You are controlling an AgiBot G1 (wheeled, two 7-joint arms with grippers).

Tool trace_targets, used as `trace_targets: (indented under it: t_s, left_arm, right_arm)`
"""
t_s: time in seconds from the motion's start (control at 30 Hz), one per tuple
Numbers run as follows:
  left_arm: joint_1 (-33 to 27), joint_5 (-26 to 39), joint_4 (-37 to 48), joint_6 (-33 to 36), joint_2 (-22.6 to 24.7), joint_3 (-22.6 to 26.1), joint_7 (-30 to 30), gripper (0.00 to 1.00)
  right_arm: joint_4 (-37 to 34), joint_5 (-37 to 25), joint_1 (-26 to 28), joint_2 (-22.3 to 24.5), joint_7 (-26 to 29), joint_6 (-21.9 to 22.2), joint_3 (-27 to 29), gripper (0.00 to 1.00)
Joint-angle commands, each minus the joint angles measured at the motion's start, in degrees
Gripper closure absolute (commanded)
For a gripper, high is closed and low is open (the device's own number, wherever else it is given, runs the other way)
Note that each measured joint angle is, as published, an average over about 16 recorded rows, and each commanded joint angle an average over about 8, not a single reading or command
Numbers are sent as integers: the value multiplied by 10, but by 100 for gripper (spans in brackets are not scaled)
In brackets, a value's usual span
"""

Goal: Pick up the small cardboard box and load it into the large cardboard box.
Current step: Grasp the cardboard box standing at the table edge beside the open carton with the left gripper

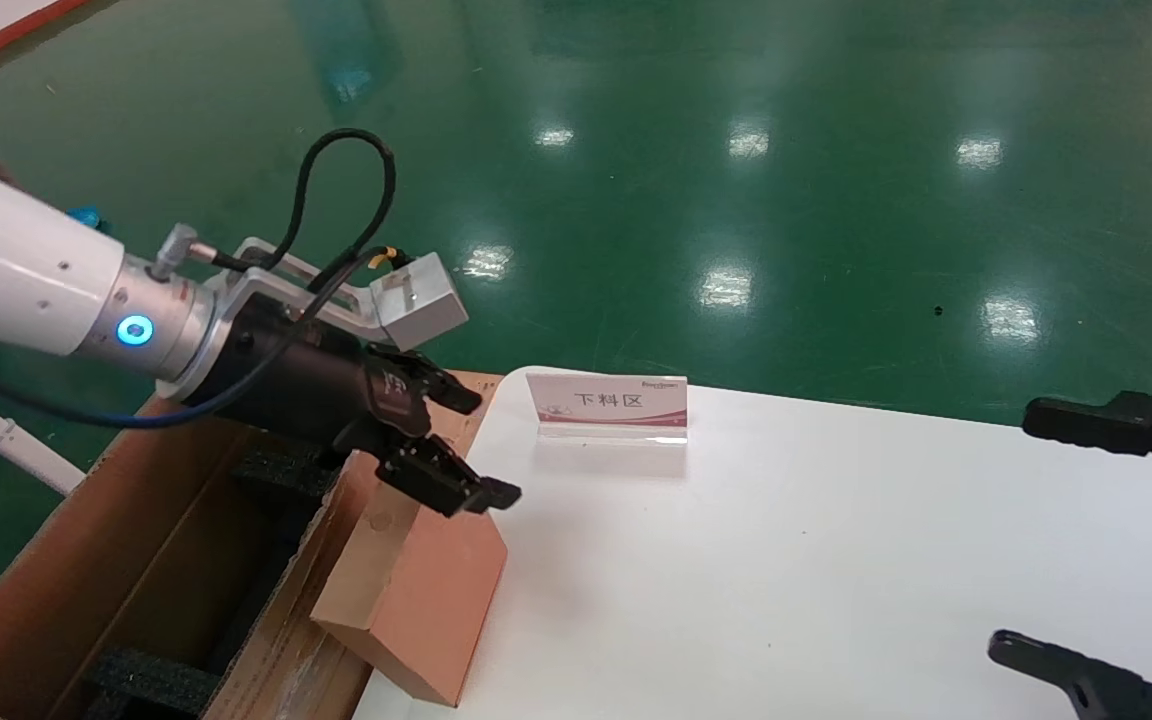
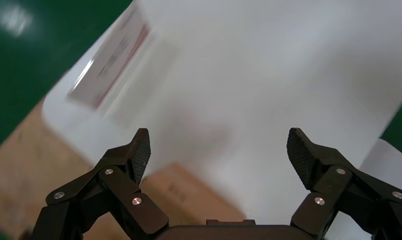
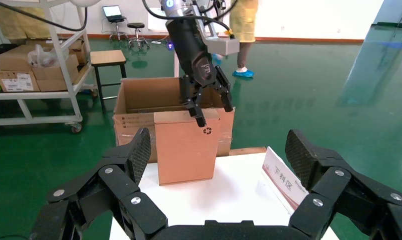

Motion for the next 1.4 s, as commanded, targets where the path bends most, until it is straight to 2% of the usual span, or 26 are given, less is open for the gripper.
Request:
trace_targets:
  t_s: [0.03, 0.4, 0.77, 1.03, 1.23, 1.4]
  left_arm:
    - [-31, 27, -2, 3, 5, 32, -41, 0]
    - [-146, -42, -3, 5, -4, 195, -122, 0]
    - [-265, -38, -3, 5, 13, 376, -187, 0]
    - [-327, -41, -2, 1, 39, 502, -242, 0]
    - [-351, -45, -2, -8, 56, 564, -275, 0]
    - [-357, -50, -2, -23, 57, 588, -289, 0]
  right_arm:
    - [0, 0, 0, 0, 0, 0, 0, 0]
    - [0, 0, 0, 0, 0, 0, -1, 0]
    - [0, 1, 0, 0, 0, 0, -1, 0]
    - [0, 1, 0, 1, -1, 1, -1, 0]
    - [0, 1, 0, 1, -1, 1, -2, 0]
    - [0, 1, 0, 1, -1, 1, -2, 0]
